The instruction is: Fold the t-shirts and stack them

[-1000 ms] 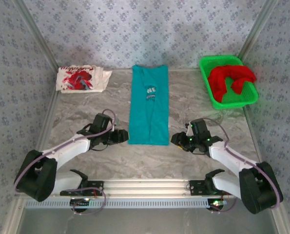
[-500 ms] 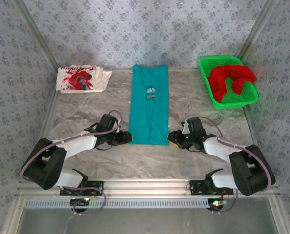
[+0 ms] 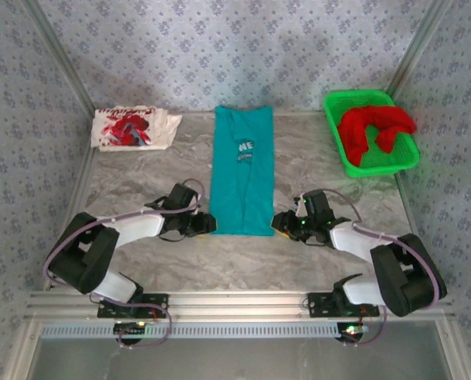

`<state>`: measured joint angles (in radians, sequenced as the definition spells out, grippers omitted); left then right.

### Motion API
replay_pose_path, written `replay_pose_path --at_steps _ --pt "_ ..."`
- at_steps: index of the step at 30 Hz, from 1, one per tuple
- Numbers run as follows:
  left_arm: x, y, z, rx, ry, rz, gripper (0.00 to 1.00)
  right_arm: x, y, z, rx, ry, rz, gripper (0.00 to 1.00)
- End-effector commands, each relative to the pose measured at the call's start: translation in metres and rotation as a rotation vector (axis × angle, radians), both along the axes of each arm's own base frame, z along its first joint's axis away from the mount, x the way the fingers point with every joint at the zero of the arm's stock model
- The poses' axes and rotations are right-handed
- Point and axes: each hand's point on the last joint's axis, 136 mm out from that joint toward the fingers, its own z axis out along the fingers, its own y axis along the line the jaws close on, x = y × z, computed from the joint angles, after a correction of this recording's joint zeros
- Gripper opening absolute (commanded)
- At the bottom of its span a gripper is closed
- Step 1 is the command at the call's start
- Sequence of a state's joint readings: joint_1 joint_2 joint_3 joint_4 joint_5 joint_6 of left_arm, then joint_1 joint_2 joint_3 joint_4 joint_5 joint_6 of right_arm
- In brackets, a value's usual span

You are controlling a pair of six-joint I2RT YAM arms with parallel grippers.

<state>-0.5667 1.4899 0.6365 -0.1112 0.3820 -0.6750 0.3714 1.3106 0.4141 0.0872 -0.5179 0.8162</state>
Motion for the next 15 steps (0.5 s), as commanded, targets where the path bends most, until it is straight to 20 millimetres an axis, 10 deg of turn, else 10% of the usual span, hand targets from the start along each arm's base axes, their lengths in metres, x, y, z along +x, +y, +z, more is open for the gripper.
replay_pose_path --at_steps 1,15 --pt "0.0065 -0.0133 0.0086 -0.03 -0.016 -0.016 0.4 0.0016 -0.0017 -0.0045 -0.008 0.002 -0.008 0.39" --pt "0.011 -0.0186 0.009 -0.003 -0.028 -0.037 0.13 -0.0018 -0.009 -0.0022 -0.01 -0.001 -0.034 0.4"
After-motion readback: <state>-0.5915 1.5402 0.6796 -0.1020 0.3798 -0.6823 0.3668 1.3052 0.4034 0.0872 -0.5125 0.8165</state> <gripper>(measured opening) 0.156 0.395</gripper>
